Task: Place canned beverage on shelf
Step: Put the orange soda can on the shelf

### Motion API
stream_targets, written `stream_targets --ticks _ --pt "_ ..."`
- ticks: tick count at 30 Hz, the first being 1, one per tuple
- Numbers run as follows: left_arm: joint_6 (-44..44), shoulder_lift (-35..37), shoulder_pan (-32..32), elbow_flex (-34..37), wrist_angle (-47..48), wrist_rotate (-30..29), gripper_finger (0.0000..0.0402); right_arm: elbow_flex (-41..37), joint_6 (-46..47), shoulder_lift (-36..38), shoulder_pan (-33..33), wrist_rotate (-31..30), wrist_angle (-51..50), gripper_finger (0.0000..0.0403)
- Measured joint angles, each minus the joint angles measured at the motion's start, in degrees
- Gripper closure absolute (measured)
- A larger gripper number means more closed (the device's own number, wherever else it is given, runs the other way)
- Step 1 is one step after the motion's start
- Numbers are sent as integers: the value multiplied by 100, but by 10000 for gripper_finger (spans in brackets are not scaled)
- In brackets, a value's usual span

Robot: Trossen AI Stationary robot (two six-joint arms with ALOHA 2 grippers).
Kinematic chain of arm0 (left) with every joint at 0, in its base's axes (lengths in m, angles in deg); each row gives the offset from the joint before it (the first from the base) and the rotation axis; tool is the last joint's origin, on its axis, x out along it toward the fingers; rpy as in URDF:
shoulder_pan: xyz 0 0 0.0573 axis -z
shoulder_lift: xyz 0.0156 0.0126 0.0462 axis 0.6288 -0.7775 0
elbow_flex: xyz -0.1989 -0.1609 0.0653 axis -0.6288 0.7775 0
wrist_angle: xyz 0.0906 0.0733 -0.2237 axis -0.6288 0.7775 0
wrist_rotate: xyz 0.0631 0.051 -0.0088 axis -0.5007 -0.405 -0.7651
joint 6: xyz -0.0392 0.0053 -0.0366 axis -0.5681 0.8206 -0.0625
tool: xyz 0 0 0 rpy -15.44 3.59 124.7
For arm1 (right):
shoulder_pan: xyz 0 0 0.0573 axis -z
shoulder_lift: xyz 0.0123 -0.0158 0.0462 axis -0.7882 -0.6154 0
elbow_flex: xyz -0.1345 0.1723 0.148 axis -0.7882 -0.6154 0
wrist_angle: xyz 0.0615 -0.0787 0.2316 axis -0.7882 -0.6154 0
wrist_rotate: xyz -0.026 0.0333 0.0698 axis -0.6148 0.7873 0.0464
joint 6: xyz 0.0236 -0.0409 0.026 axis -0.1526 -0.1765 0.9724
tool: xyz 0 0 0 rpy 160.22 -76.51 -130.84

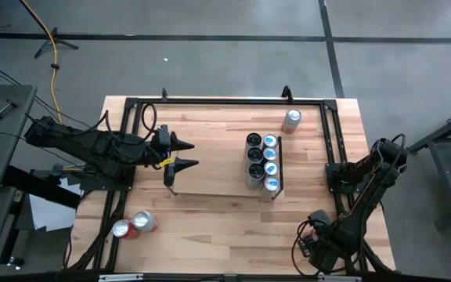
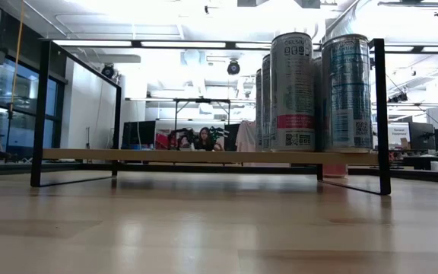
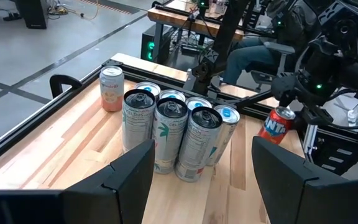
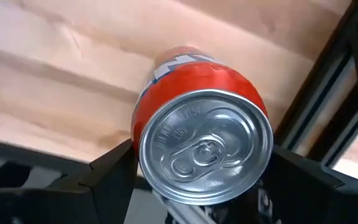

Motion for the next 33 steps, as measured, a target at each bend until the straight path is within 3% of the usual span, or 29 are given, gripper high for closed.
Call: stream_targets --ticks 7,33 --pt "2 0 0 0 0 -2 176 -9 -110 -7 118 -441 -247 104" --pt "192 0 1 0 2 16 176 98 -1069 -26 152 -337 -241 105"
